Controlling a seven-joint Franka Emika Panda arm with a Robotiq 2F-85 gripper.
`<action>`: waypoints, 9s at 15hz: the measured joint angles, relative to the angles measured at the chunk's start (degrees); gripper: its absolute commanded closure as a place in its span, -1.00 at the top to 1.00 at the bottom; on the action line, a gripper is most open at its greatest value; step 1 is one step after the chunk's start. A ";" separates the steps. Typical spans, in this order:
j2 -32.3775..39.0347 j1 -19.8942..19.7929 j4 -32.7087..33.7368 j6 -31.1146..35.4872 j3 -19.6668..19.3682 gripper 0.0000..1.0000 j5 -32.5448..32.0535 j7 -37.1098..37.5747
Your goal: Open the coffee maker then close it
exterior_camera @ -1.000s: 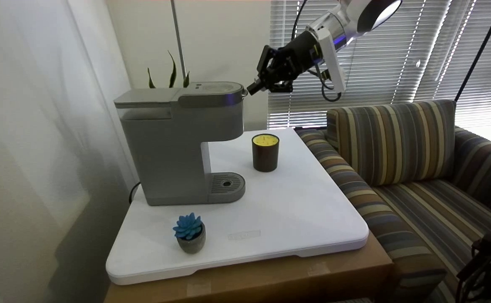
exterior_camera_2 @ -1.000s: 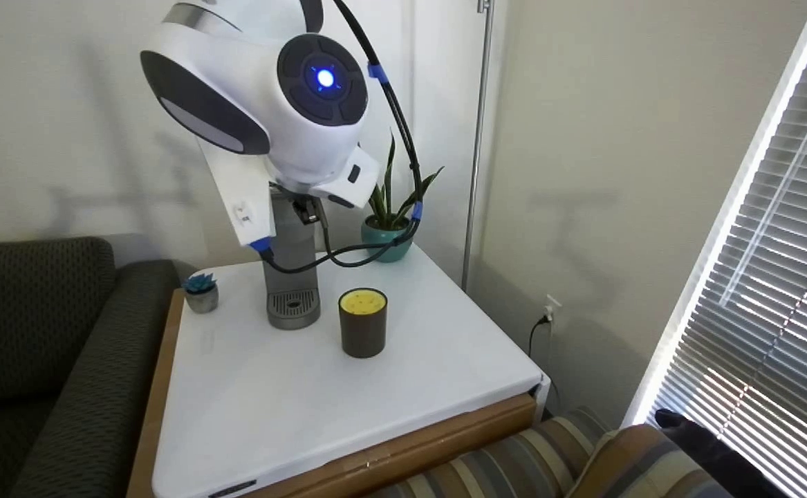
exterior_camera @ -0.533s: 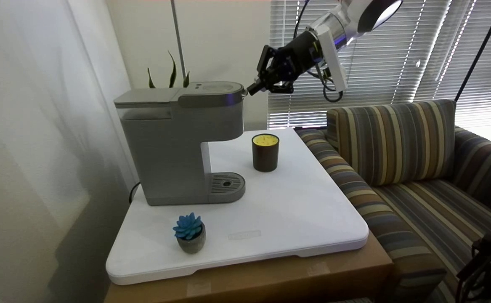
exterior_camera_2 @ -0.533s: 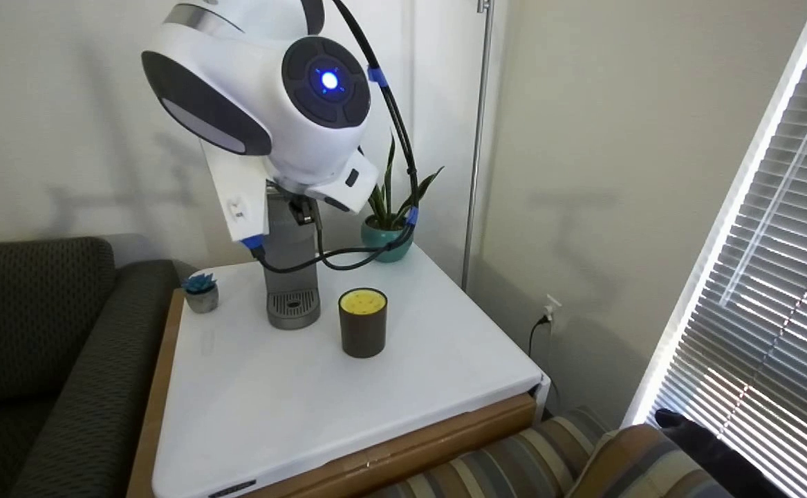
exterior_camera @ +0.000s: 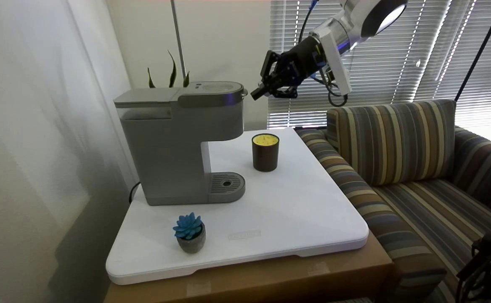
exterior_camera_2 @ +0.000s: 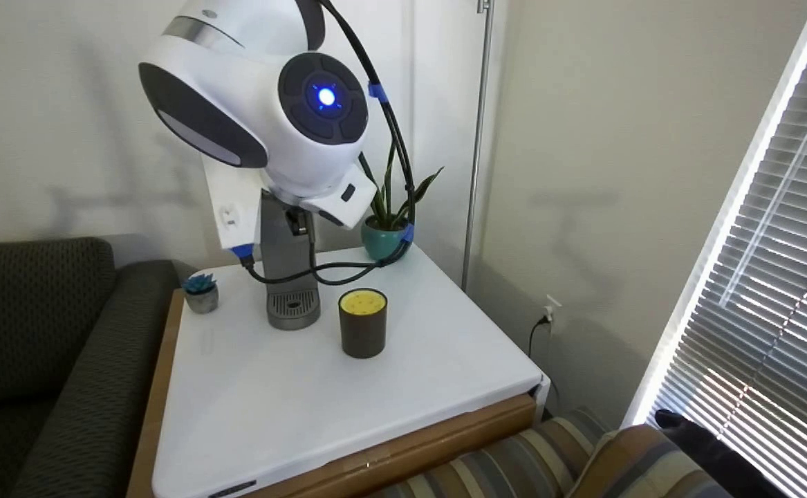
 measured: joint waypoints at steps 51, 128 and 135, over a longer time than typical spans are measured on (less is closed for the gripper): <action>-0.02 -0.74 4.09 -2.84 0.82 -1.00 2.54 0.57; 0.24 -2.44 9.64 -8.07 2.72 -1.00 0.29 3.98; 2.12 -2.43 13.63 -10.79 2.75 -1.00 -2.85 6.81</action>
